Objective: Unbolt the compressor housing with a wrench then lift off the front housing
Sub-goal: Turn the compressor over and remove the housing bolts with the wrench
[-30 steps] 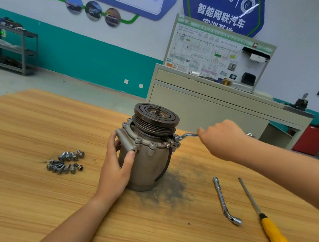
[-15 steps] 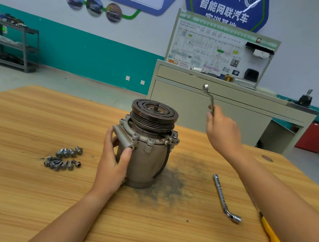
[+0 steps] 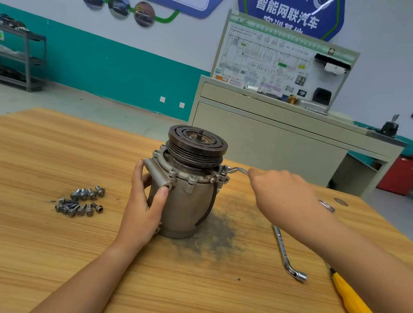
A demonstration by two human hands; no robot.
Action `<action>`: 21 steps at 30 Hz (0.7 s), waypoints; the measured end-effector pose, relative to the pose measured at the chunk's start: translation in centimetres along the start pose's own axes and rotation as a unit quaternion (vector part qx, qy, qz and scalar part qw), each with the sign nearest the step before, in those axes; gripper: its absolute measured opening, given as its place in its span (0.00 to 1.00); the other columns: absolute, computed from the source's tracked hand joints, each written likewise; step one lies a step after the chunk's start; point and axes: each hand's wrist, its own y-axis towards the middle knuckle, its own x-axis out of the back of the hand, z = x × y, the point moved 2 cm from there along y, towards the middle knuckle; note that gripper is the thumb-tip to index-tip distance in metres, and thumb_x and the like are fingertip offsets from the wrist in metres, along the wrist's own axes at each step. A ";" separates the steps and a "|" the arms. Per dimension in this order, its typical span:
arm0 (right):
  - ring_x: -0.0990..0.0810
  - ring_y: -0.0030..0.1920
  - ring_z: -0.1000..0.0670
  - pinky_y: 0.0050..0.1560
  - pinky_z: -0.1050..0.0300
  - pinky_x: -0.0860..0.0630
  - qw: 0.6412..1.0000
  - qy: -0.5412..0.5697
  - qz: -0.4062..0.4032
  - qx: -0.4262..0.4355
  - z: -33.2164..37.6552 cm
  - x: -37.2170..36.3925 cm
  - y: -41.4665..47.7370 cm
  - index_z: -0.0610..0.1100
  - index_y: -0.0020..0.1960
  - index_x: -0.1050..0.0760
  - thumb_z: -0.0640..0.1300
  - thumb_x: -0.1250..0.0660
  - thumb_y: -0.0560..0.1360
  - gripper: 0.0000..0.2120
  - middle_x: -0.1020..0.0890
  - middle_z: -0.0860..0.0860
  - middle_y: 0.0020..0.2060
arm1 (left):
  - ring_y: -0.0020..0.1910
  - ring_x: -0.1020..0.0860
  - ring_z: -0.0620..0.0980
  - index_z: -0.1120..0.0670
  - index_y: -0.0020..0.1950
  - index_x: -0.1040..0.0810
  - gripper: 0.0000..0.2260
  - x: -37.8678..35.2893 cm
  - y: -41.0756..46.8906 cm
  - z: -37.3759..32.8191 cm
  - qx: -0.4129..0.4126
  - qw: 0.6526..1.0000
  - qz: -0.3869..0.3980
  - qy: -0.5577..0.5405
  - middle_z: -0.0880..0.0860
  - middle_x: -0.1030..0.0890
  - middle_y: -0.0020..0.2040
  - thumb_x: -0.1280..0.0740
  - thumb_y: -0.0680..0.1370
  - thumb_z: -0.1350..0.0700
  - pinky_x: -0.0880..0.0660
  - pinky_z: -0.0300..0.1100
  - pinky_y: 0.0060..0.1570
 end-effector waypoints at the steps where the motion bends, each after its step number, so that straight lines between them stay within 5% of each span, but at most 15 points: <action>1: 0.37 0.29 0.49 0.26 0.58 0.41 1.000 -0.018 0.011 0.014 0.5 0.6 0.1 0.39 0.59 0.32 0.31 0.46 0.76 0.13 0.39 0.50 0.29 | 0.64 0.33 0.39 0.36 0.72 0.53 0.31 0.0 0.0 0.1 0.001 1.000 0.001 0.000 0.38 0.35 0.64 0.42 0.72 0.40 0.36 0.26 0.50; 15: 0.36 0.27 0.51 0.24 0.60 0.41 0.989 -0.122 0.041 0.076 -1.0 0.2 2.8 0.39 0.60 0.32 0.32 0.46 0.76 0.13 0.36 0.50 0.29 | 0.65 0.33 0.39 0.39 0.75 0.52 0.33 -0.1 0.1 0.4 0.002 1.000 -0.009 -0.002 0.40 0.34 0.65 0.41 0.72 0.41 0.36 0.23 0.48; 21: 0.21 0.48 0.44 0.39 0.55 0.28 0.992 -0.118 0.043 0.030 -1.0 -1.5 6.4 0.40 0.52 0.27 0.32 0.42 0.77 0.08 0.22 0.45 0.46 | 0.59 0.31 0.28 0.39 0.75 0.51 0.31 -0.1 0.1 0.6 0.003 1.000 -0.006 -0.015 0.39 0.32 0.63 0.38 0.77 0.44 0.33 0.19 0.44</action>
